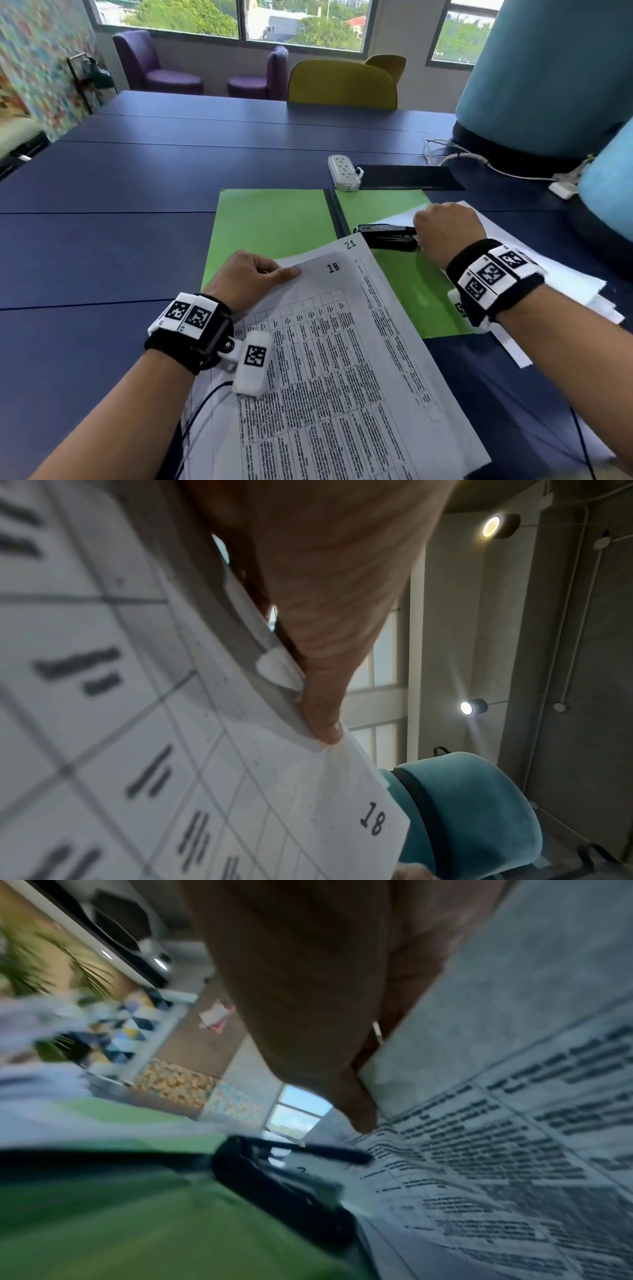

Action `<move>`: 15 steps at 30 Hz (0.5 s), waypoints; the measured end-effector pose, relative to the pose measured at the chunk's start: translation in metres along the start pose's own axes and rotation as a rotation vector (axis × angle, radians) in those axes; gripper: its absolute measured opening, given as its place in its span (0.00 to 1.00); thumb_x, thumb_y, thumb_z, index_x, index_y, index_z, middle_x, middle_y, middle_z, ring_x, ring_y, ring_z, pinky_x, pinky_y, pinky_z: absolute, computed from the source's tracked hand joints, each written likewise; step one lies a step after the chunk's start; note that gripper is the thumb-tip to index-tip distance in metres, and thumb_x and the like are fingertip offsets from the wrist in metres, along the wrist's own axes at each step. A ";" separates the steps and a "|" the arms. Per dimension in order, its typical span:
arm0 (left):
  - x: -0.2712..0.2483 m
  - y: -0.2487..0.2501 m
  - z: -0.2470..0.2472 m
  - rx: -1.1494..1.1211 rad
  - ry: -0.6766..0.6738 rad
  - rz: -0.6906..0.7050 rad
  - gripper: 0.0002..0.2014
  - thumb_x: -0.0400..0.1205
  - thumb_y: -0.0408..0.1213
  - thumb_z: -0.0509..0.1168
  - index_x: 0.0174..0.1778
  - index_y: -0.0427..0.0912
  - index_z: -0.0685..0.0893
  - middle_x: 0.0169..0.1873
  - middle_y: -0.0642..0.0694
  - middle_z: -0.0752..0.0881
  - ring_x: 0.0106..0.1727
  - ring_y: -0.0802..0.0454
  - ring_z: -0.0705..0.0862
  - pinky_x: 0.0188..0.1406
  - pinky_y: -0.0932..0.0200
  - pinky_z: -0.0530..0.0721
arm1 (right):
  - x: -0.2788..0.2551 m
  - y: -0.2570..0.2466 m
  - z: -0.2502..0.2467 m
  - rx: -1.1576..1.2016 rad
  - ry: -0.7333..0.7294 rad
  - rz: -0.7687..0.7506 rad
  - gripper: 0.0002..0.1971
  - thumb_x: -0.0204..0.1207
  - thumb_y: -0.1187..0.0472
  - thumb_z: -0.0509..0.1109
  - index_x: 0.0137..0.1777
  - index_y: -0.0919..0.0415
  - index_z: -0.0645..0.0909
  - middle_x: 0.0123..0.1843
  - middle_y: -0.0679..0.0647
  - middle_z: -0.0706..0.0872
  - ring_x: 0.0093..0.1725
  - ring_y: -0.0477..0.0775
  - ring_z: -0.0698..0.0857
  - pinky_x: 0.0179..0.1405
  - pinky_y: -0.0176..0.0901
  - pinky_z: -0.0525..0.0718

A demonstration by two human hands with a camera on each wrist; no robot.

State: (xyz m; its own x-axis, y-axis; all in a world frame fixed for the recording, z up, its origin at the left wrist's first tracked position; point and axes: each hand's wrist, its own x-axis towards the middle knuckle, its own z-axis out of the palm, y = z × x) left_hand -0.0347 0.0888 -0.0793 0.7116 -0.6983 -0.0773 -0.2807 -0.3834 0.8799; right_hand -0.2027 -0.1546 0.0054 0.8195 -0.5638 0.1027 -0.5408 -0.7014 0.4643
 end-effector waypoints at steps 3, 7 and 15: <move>0.000 -0.001 -0.001 -0.004 0.007 0.009 0.24 0.74 0.62 0.74 0.28 0.42 0.91 0.19 0.49 0.67 0.24 0.49 0.60 0.25 0.63 0.59 | 0.007 0.014 0.022 0.068 -0.124 0.108 0.12 0.84 0.55 0.62 0.55 0.63 0.83 0.54 0.61 0.87 0.54 0.66 0.86 0.46 0.49 0.80; 0.000 0.000 -0.001 -0.006 0.002 0.019 0.28 0.77 0.59 0.73 0.21 0.39 0.79 0.20 0.47 0.63 0.24 0.48 0.58 0.25 0.61 0.55 | 0.002 0.015 0.033 0.216 -0.279 0.108 0.18 0.85 0.45 0.59 0.54 0.59 0.81 0.54 0.59 0.86 0.50 0.62 0.83 0.48 0.48 0.77; 0.000 -0.001 0.000 -0.008 0.004 0.020 0.28 0.78 0.55 0.74 0.17 0.43 0.77 0.19 0.50 0.61 0.22 0.50 0.55 0.22 0.63 0.55 | -0.047 -0.052 0.004 1.388 -0.235 -0.113 0.27 0.81 0.40 0.64 0.44 0.66 0.85 0.36 0.62 0.88 0.30 0.53 0.83 0.32 0.43 0.82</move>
State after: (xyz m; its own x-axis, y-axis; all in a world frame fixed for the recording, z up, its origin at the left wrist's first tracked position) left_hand -0.0343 0.0895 -0.0796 0.7087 -0.7032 -0.0574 -0.2899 -0.3644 0.8850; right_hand -0.2141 -0.0933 -0.0268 0.8945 -0.4386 -0.0871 -0.3324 -0.5220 -0.7855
